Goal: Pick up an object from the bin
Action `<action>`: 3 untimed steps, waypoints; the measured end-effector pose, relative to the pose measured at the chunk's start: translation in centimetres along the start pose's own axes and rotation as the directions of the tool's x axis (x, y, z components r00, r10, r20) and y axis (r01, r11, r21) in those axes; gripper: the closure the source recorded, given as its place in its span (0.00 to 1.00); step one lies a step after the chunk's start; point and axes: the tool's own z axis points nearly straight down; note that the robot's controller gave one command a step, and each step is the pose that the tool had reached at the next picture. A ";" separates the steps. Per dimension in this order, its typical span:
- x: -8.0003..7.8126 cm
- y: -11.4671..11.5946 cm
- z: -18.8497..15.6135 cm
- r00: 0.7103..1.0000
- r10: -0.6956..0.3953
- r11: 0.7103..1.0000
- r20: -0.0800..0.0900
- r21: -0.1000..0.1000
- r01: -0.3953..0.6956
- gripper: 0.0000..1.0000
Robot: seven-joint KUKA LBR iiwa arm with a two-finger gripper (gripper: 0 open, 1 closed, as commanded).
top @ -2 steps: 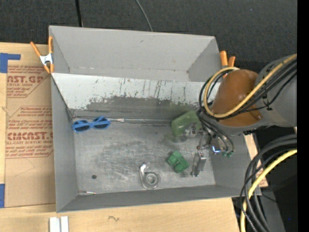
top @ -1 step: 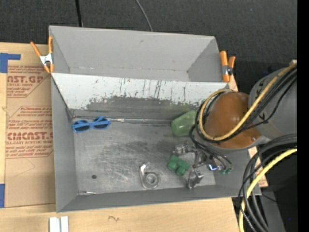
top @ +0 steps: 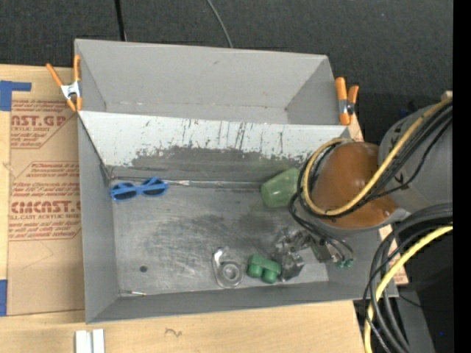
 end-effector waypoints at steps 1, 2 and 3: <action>-0.4 -0.1 -0.2 1.000 0.000 1.000 0.016 0.004 0.000 0.00; -1.9 -4.9 0.1 0.994 -0.113 0.994 0.003 0.001 0.113 0.00; 0.4 -1.6 -1.2 0.946 -0.325 0.946 0.015 0.010 0.325 0.00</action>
Offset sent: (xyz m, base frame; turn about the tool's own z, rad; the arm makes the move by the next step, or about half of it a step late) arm 0.0000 0.0000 0.0000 0.0000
